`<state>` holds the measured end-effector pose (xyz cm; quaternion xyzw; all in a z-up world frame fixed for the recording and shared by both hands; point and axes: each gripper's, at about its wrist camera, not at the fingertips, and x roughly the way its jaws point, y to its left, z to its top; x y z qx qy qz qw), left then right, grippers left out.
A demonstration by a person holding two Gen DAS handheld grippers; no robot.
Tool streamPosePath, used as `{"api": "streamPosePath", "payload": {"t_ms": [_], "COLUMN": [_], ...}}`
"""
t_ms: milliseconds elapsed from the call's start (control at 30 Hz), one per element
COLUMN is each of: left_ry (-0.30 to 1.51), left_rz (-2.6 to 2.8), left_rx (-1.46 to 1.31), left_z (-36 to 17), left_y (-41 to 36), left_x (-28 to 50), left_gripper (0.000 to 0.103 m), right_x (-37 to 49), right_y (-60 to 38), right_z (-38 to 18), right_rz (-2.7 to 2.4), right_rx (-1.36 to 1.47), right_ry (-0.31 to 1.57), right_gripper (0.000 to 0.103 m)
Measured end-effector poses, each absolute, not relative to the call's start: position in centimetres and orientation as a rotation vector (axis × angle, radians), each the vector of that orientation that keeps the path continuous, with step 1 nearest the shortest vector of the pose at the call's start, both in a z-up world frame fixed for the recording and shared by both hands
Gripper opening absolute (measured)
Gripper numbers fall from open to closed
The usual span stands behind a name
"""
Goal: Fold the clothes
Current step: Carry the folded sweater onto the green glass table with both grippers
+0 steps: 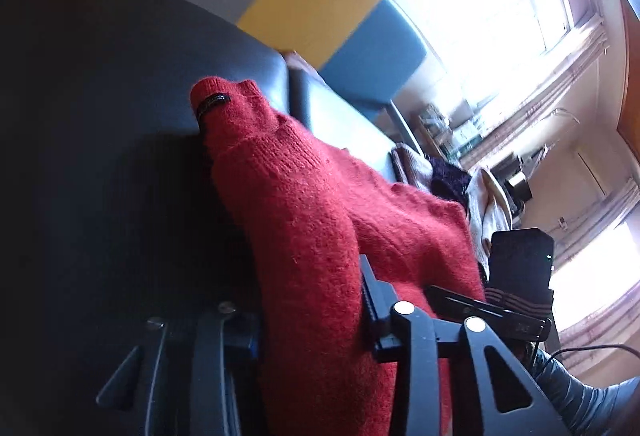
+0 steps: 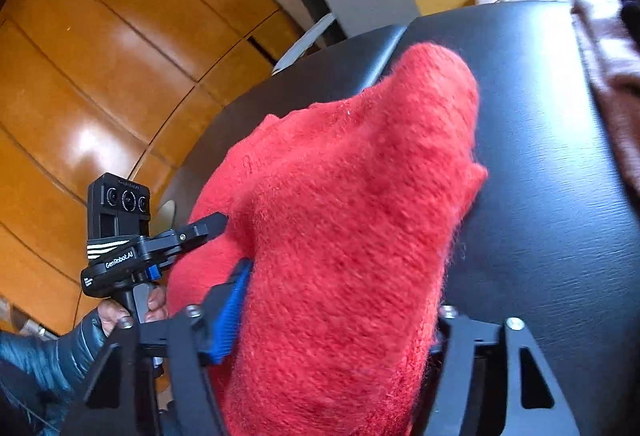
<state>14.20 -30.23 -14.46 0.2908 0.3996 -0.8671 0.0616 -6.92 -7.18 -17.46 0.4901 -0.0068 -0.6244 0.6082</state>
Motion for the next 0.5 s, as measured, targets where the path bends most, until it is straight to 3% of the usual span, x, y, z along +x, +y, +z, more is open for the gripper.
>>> {"api": "streamPosePath", "payload": {"t_ms": [167,500], "left_ry": [1.196,1.052], "left_rz": [-2.504,-2.051], "left_rx": [0.702,0.297], "left_z": [-12.5,-8.8], "left_y": [-32.9,-38.7], "left_x": [24.0,47.2], "left_gripper": [0.035,0.035], "right_x": [-1.6,17.9], "right_y": [-13.8,-36.0], "right_z": [-16.6,-12.8], "right_rz": [-1.283,-0.878], "right_rx": [1.12,0.933], "right_ry": [0.073,0.347], "right_gripper": [0.058,0.054]}}
